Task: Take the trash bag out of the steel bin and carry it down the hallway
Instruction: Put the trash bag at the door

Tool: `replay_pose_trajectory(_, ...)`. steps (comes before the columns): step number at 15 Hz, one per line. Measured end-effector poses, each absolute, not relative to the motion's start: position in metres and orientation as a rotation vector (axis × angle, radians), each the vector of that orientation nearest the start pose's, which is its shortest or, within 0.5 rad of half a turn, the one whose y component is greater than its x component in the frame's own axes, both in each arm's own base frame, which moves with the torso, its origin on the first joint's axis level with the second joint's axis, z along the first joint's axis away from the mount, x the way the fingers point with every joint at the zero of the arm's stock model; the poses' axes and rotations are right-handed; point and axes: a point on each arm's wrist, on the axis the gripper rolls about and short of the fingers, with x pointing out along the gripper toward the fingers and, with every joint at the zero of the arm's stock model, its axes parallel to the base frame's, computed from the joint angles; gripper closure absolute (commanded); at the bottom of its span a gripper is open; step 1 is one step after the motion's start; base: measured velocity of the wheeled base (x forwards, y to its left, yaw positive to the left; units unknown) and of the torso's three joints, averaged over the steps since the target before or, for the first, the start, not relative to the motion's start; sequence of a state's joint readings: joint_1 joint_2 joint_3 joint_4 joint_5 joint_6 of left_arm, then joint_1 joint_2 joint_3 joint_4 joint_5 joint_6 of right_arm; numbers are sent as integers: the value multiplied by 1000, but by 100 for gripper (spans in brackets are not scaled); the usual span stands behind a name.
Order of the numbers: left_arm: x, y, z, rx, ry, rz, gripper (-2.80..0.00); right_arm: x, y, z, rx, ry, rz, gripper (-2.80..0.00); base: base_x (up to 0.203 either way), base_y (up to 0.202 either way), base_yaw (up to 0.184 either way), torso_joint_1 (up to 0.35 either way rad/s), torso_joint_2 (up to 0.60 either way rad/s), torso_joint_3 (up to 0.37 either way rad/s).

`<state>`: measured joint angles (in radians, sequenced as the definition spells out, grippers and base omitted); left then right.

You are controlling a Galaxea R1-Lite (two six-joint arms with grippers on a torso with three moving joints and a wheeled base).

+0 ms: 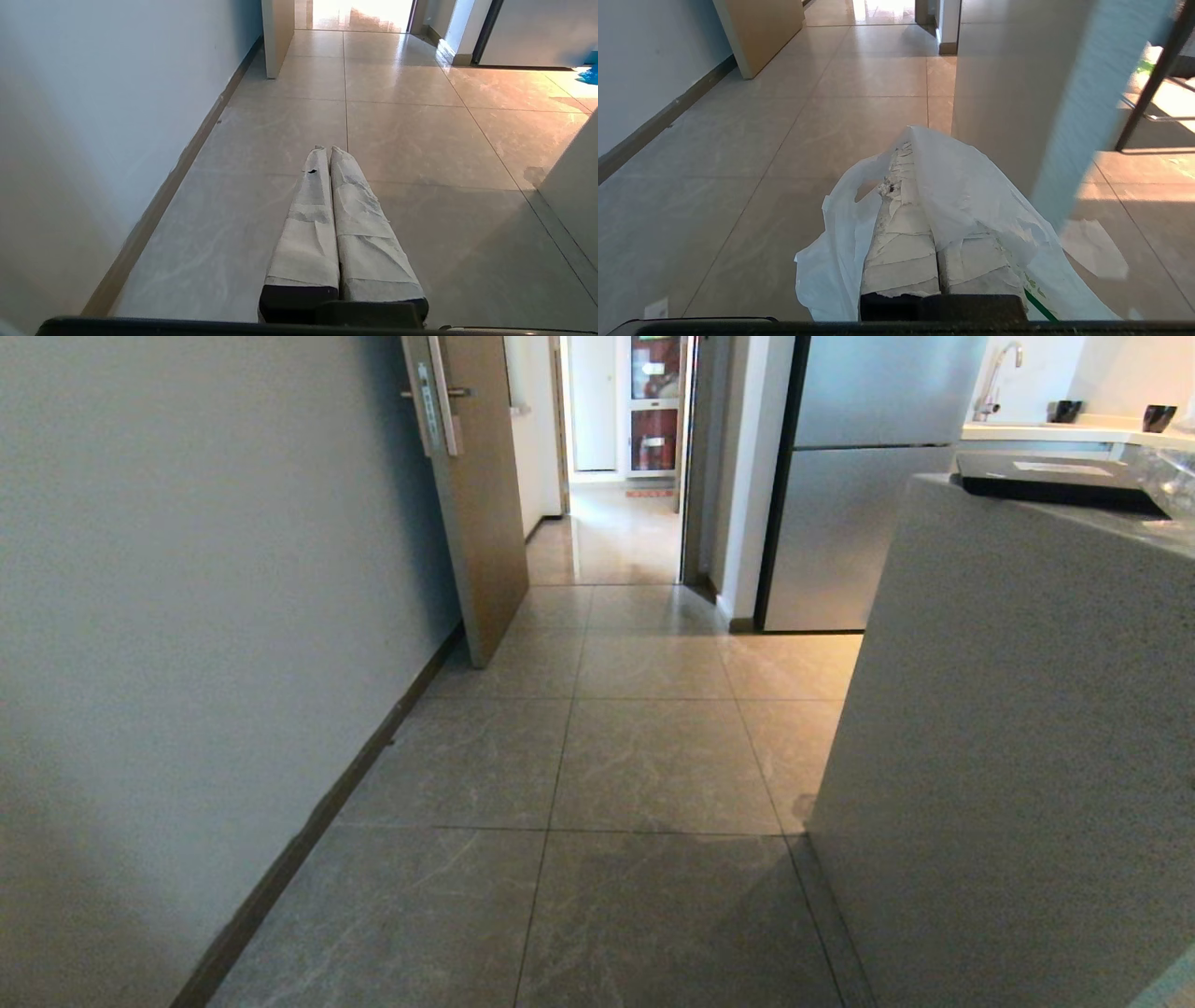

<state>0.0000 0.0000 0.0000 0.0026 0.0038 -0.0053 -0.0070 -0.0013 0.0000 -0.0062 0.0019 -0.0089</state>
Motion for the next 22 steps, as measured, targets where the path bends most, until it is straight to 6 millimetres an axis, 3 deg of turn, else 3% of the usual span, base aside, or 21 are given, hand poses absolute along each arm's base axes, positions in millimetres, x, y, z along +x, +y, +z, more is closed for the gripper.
replay_pose_trajectory(22,-23,0,75,-5,3,4,0,-23,0,76,-9,-8,-6,0,189,0,0,1,3,3)
